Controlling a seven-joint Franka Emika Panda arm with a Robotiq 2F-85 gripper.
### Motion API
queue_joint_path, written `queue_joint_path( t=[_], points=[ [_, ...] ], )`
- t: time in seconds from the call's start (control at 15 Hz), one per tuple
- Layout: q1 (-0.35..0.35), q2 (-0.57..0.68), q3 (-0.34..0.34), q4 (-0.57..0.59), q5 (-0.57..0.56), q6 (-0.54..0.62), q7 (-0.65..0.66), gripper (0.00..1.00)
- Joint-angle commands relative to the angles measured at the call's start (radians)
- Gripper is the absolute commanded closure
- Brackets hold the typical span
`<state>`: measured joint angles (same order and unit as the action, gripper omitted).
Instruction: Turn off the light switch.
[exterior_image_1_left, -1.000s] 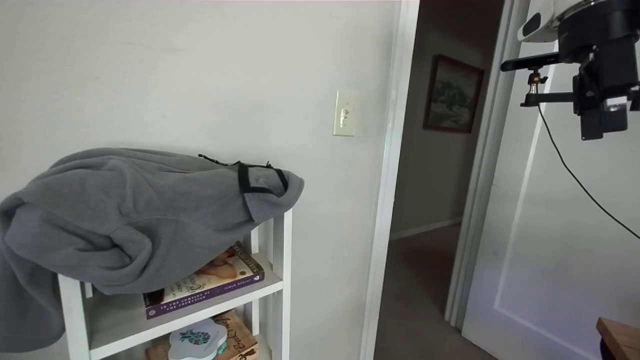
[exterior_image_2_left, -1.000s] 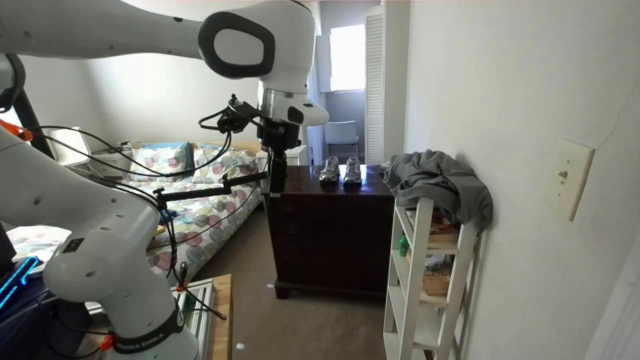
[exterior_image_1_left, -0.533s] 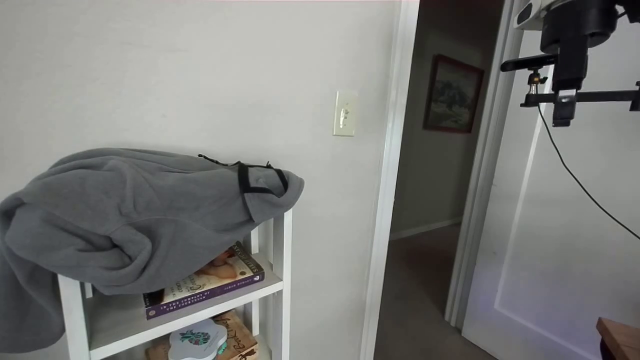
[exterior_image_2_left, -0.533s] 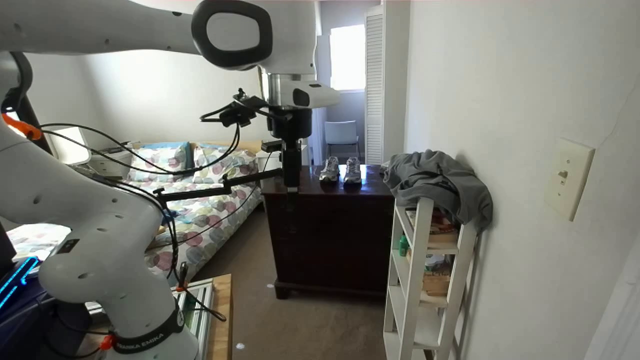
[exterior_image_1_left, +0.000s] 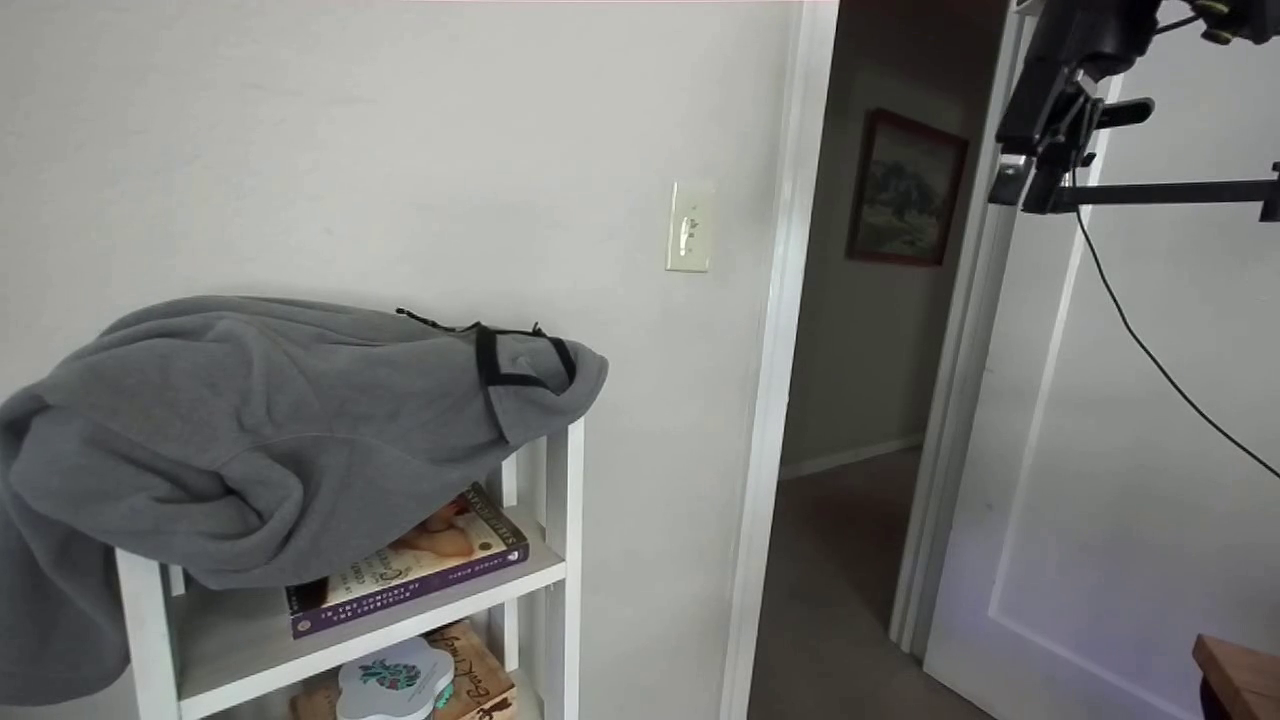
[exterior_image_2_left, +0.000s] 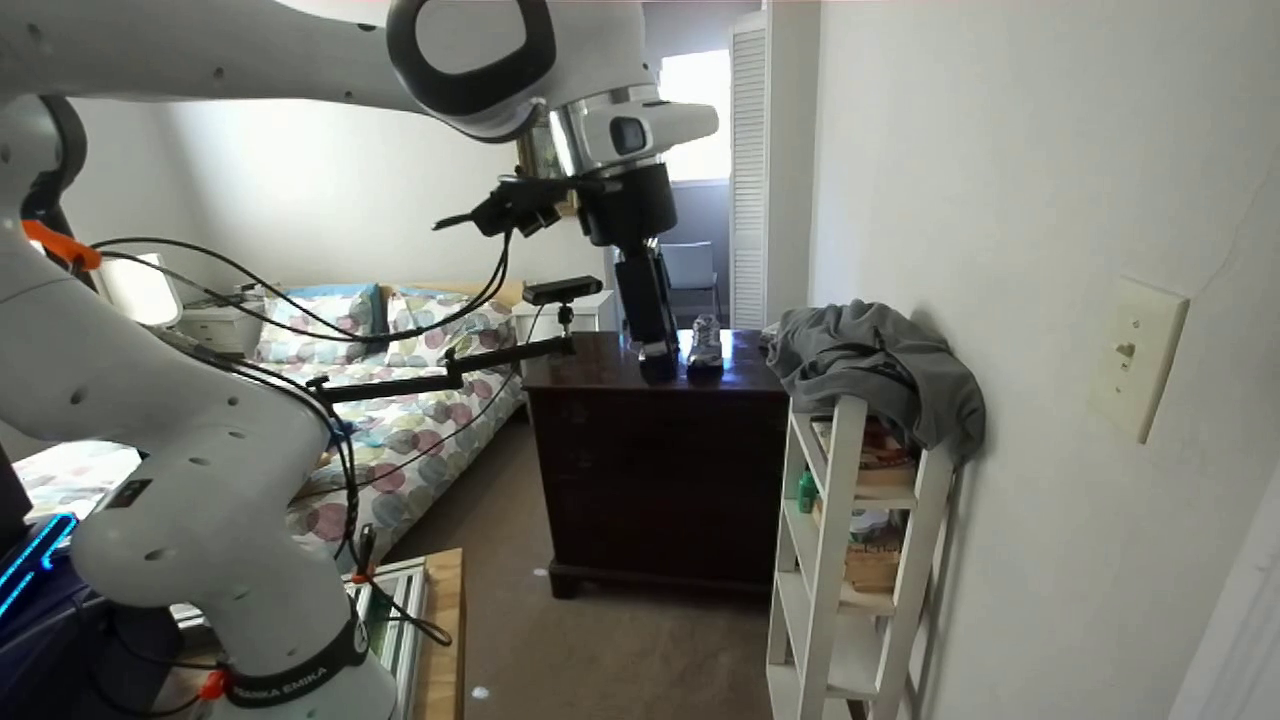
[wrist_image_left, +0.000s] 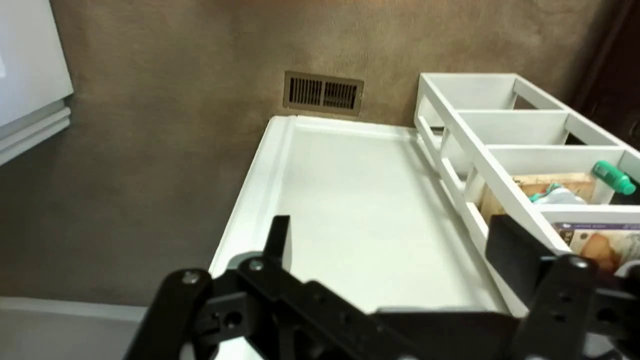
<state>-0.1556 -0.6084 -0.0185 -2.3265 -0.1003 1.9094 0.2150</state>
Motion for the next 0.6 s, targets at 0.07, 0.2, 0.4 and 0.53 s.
queue_joint_path(
  t=[0.07, 0.2, 0.4, 0.53],
  points=[
    [-0.049, 0.112, 0.029, 0.098, -0.080, 0.138, 0.115, 0.00],
    [-0.060, 0.159, 0.034, 0.154, -0.115, 0.190, 0.140, 0.00],
    [-0.063, 0.230, 0.036, 0.241, -0.154, 0.241, 0.152, 0.00],
    [-0.053, 0.283, 0.030, 0.307, -0.159, 0.256, 0.141, 0.00]
  ],
)
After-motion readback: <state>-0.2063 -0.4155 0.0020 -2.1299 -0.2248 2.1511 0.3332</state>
